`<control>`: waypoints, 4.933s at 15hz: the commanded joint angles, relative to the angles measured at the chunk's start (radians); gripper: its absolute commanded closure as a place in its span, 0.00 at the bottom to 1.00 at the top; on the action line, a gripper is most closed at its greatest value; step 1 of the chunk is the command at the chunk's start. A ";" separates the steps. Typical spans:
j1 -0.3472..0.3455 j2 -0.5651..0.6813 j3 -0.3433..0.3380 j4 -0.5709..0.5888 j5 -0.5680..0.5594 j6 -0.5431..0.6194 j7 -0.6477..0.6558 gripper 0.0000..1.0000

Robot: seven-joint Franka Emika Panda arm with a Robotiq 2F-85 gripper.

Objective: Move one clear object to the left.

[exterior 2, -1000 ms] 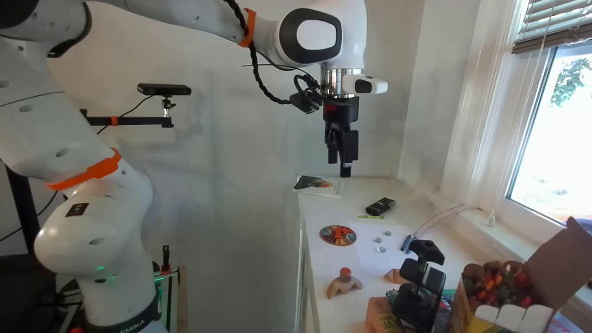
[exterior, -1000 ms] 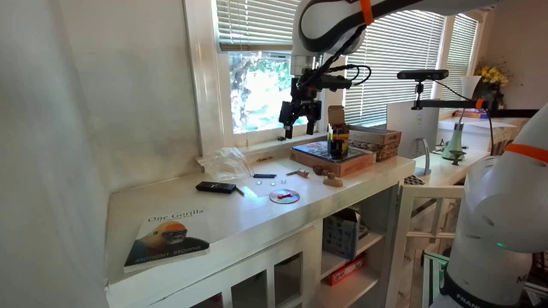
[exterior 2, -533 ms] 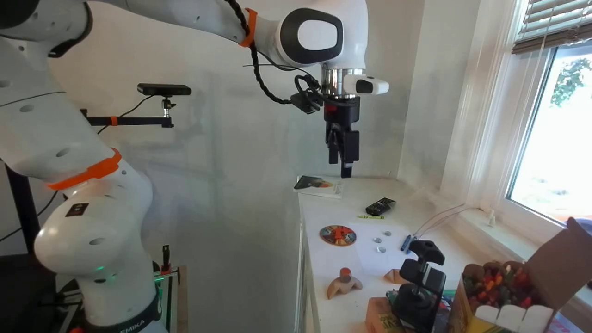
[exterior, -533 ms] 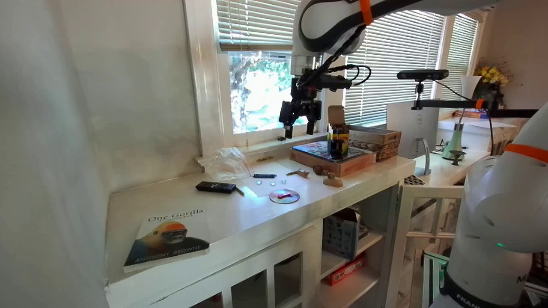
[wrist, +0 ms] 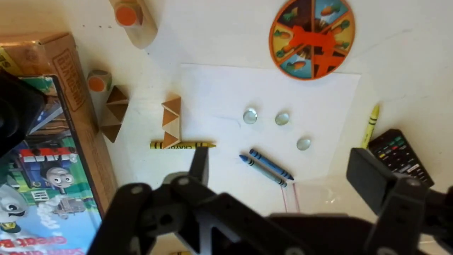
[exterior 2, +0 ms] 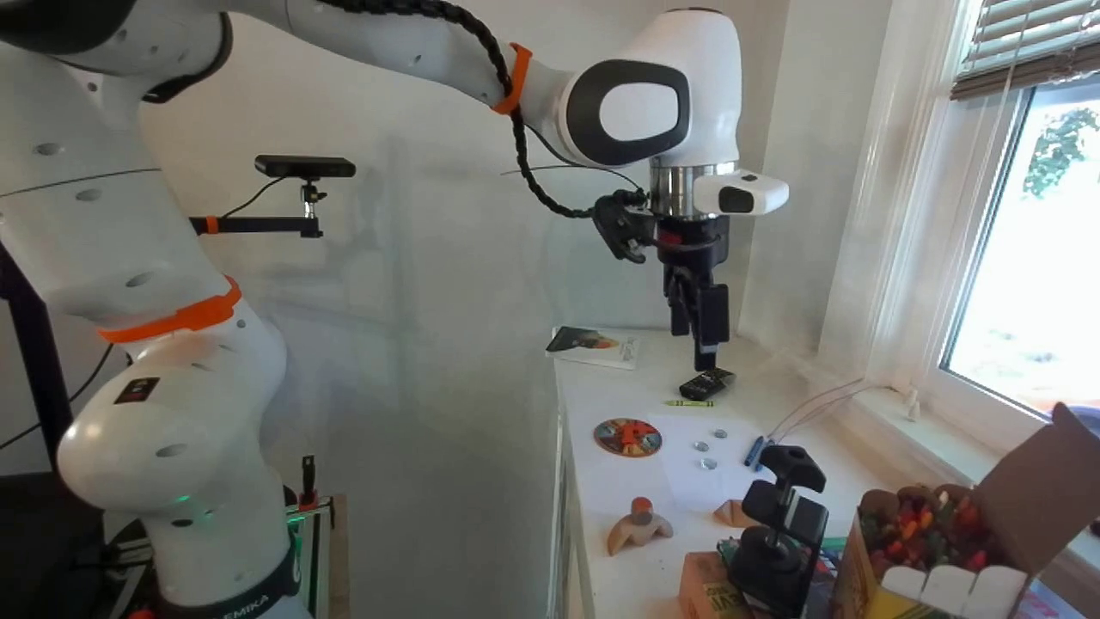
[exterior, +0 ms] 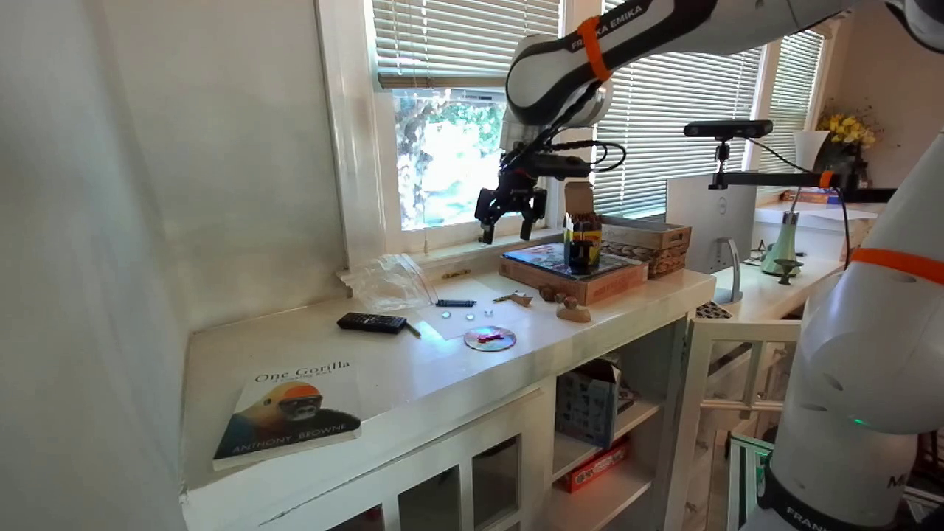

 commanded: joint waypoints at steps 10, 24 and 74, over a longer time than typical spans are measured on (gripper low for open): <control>0.045 0.158 0.011 0.004 0.044 0.078 -0.143 0.00; 0.047 0.402 0.008 0.170 0.094 0.137 -0.181 0.00; 0.052 0.405 0.018 0.082 0.022 0.203 -0.176 0.92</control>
